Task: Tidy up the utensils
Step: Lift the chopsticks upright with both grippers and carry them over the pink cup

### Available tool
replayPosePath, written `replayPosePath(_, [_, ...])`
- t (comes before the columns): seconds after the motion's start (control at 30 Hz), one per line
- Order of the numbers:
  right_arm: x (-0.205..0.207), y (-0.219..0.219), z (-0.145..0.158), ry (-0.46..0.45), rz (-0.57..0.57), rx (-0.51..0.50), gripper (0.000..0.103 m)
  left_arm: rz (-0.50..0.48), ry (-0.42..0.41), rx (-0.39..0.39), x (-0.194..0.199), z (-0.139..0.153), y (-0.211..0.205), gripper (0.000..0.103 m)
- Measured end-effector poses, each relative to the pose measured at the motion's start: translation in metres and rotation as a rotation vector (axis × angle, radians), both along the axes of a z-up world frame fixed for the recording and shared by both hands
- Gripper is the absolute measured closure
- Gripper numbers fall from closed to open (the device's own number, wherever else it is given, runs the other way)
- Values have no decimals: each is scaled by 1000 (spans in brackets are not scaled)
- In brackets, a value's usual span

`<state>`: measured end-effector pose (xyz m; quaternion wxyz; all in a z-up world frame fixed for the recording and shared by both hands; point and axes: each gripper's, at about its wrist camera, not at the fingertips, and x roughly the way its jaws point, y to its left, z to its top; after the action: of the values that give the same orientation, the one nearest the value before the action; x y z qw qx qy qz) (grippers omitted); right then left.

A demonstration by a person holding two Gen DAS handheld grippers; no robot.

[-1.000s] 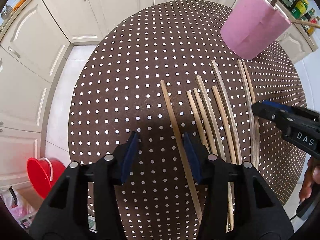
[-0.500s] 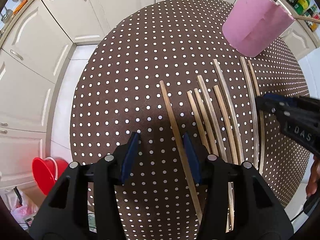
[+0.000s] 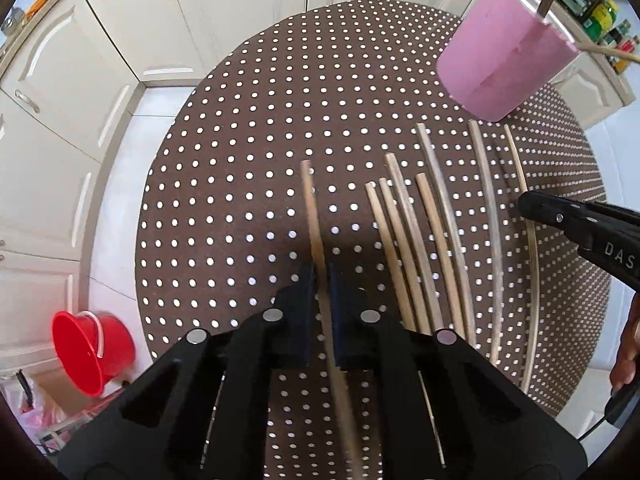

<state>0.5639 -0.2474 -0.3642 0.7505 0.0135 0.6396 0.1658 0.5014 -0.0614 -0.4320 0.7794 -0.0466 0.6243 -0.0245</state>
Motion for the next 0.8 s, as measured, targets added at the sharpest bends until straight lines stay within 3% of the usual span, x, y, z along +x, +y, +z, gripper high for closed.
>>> replayPosePath(0.17, [-10, -15, 27, -46, -33, 61, 98, 8, -44, -85, -9, 20, 5, 97])
replayPosePath(0.43, [-34, -29, 69, -148, -54, 120, 98, -12, -164, -170, -22, 79, 13, 97])
replayPosePath(0.8, [-65, -21, 135, -316, -94, 165, 99, -93, -326, -234, -42, 155, 11, 97])
